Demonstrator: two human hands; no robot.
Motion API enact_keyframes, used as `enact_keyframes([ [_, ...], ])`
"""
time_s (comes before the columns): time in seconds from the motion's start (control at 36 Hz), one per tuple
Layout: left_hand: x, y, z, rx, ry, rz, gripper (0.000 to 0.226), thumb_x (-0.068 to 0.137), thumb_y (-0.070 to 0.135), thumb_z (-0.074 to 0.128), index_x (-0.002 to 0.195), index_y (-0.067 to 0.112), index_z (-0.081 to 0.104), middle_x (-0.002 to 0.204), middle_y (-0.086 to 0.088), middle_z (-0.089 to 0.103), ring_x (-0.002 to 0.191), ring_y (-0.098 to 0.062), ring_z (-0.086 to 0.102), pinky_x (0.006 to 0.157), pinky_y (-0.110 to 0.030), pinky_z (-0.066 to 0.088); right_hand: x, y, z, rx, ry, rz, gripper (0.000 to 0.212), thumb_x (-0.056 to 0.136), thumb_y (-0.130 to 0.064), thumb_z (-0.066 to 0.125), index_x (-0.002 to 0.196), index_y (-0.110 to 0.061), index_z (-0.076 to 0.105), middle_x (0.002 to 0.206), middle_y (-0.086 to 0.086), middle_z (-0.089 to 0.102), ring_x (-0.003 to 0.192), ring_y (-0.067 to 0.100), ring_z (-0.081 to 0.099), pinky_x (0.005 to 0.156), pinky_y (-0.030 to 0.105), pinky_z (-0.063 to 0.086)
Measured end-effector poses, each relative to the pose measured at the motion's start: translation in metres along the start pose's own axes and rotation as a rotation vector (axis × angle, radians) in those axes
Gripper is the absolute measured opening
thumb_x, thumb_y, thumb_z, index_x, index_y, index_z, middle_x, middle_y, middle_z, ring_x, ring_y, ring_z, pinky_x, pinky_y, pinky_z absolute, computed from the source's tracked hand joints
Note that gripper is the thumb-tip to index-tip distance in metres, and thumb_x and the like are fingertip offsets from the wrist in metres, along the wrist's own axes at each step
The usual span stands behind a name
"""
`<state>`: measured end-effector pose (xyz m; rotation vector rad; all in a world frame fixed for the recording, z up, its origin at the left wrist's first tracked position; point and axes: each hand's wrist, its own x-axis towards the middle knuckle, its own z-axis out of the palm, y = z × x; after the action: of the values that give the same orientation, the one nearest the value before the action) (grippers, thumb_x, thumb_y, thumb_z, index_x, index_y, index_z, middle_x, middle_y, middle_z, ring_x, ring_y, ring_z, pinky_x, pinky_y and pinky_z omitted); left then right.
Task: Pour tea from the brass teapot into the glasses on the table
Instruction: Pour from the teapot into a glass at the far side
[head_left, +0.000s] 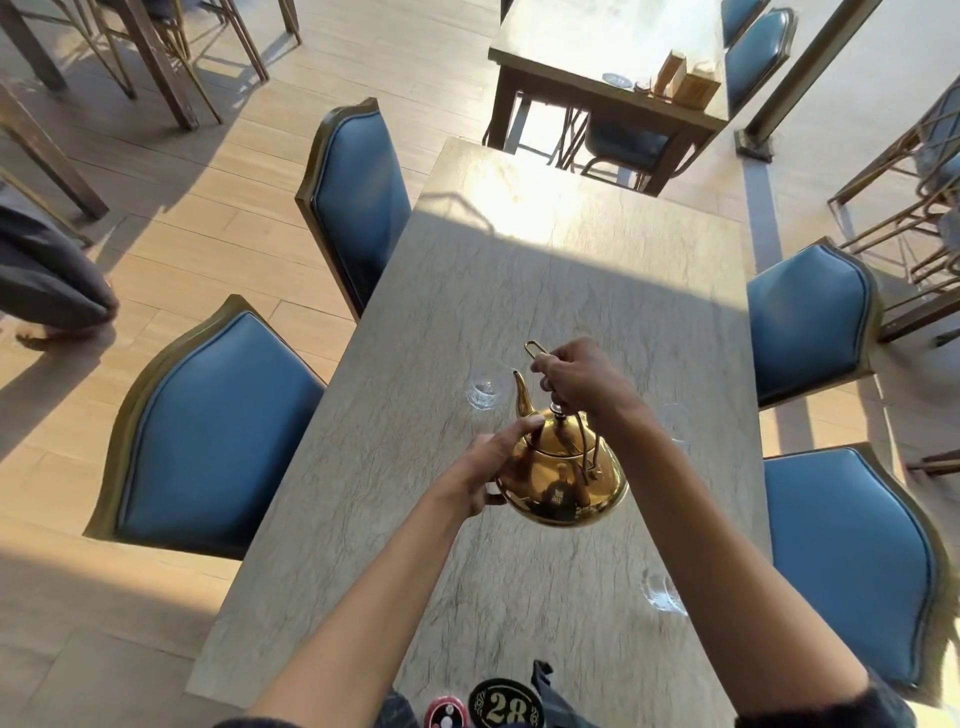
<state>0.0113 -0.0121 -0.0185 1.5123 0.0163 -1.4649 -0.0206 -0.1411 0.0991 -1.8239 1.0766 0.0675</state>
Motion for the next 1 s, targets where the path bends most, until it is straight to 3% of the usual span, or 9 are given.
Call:
enact_keyframes([
  [0.33, 0.001, -0.002, -0.002, 0.0, -0.008, 0.007, 0.064, 0.089, 0.071, 0.071, 0.127, 0.02, 0.077, 0.113, -0.007, 0.08, 0.107, -0.024, 0.072, 0.085, -0.039, 0.055, 0.0, 0.001, 0.003, -0.005, -0.006, 0.004, 0.027, 0.101, -0.017, 0.053, 0.103, 0.004, 0.07, 0.068, 0.007, 0.057, 0.054, 0.015, 0.049, 0.049, 0.03, 0.038],
  [0.5, 0.004, -0.005, -0.002, 0.0, -0.005, 0.007, 0.064, 0.088, 0.071, 0.072, 0.125, 0.019, 0.076, 0.115, -0.009, 0.081, 0.112, -0.027, 0.072, 0.103, -0.048, 0.056, 0.001, 0.002, 0.003, -0.019, -0.007, 0.004, 0.026, 0.101, -0.018, 0.053, 0.104, 0.002, 0.07, 0.07, 0.007, 0.059, 0.056, 0.015, 0.052, 0.052, 0.03, 0.04],
  [0.72, 0.004, -0.005, -0.002, -0.003, -0.013, 0.003, 0.063, 0.088, 0.071, 0.072, 0.123, 0.019, 0.076, 0.115, -0.009, 0.08, 0.112, -0.027, 0.072, 0.096, -0.045, 0.057, 0.003, 0.004, 0.003, -0.016, -0.012, 0.008, 0.026, 0.101, -0.018, 0.053, 0.102, 0.002, 0.07, 0.071, 0.006, 0.058, 0.057, 0.014, 0.052, 0.051, 0.028, 0.04],
  [0.86, 0.002, -0.003, -0.003, -0.001, -0.011, 0.003, 0.05, 0.092, 0.067, 0.07, 0.113, 0.022, 0.075, 0.106, -0.006, 0.08, 0.103, -0.023, 0.072, 0.089, -0.04, 0.055, 0.008, 0.008, 0.006, -0.003, 0.0, 0.016, 0.029, 0.1, -0.019, 0.054, 0.1, 0.006, 0.07, 0.07, 0.009, 0.057, 0.055, 0.017, 0.051, 0.054, 0.035, 0.038],
  [1.0, 0.003, -0.002, -0.008, 0.01, -0.008, 0.004, 0.044, 0.093, 0.065, 0.071, 0.108, 0.025, 0.074, 0.104, -0.004, 0.079, 0.1, -0.021, 0.071, 0.095, -0.043, 0.055, 0.009, 0.011, 0.011, -0.018, 0.022, -0.001, 0.03, 0.1, -0.021, 0.055, 0.099, 0.004, 0.071, 0.07, 0.009, 0.059, 0.058, 0.02, 0.054, 0.059, 0.037, 0.043],
])
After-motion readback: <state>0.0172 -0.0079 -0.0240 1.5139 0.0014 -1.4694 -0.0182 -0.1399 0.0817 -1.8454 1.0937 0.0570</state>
